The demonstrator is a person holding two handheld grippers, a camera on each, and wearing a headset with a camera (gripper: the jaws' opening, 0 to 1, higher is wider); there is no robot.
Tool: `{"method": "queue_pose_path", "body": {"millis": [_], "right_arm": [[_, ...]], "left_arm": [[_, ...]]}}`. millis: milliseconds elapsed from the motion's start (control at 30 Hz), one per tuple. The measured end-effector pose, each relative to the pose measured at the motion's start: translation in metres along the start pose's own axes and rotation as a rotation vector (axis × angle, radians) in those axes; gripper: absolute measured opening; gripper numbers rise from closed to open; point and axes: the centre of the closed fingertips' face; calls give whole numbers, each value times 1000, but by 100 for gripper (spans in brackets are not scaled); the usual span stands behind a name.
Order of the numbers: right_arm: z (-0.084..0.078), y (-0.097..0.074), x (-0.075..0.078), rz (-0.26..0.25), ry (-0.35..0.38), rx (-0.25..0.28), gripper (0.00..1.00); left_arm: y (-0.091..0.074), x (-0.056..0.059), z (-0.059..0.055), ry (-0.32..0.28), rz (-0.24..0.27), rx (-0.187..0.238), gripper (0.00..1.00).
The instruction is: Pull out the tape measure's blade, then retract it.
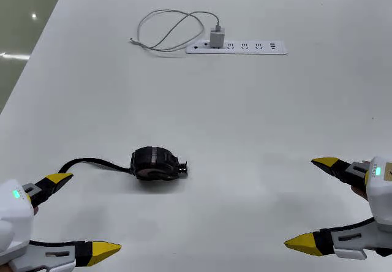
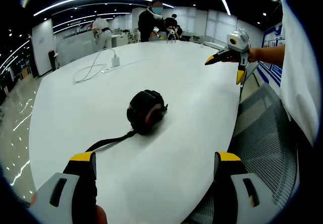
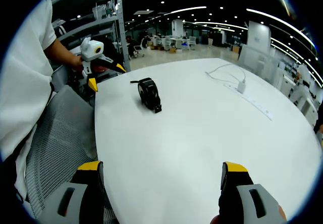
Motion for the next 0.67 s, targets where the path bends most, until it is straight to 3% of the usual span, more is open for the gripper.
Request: {"method": "queue_pose_path", "body": {"millis": [133,300,367,667], "right_arm": [[0,0,0,0,1,0,96],[0,0,0,2,2,1,96],[-1,0,0,2,1,0,96],[-3,1,0,3,5,-1,96]], "left_arm": [[0,5,-1,43,-4,-16,89],[1,10,-1,32,-27,-22,88],[1,9,0,26,-21,-15,91],[1,8,0,15,-26,-13,90]]}}
Point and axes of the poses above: the centre of the closed fingertips' face, and the gripper's own axes: y roughly forward along the fingers, x roughly to its right, z roughly out of its top, and after that the axes turned 1 degree about -x, right-handed
